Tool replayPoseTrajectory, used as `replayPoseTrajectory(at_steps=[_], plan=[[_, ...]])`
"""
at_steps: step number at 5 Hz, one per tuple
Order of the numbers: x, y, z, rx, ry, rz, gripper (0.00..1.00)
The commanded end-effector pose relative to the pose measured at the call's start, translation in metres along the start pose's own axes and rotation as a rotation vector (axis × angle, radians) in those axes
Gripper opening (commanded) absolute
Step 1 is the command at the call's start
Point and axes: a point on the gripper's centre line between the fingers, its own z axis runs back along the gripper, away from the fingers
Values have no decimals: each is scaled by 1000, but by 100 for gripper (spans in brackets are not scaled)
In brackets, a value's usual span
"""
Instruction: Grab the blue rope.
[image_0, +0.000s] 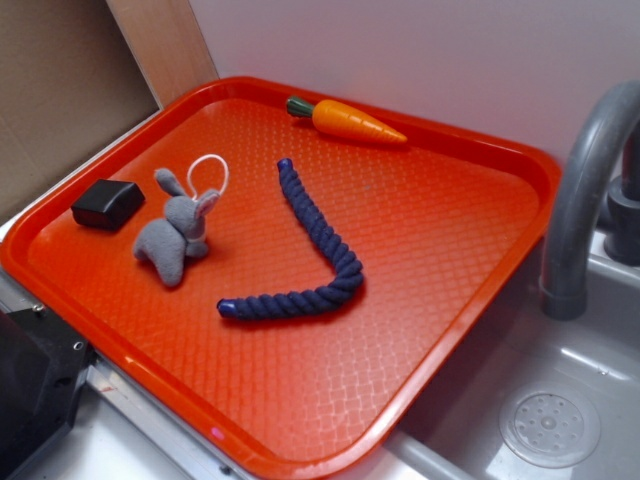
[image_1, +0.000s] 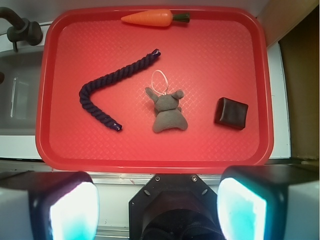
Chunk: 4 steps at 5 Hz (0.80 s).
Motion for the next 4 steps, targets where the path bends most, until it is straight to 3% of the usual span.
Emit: replayPoseTrajectory(at_steps=[1, 2, 4], plan=[[0, 0, 0, 0, 0, 0, 100], [18, -22, -23, -19, -43, -223, 100], [45, -53, -69, -95, -45, -514, 100]])
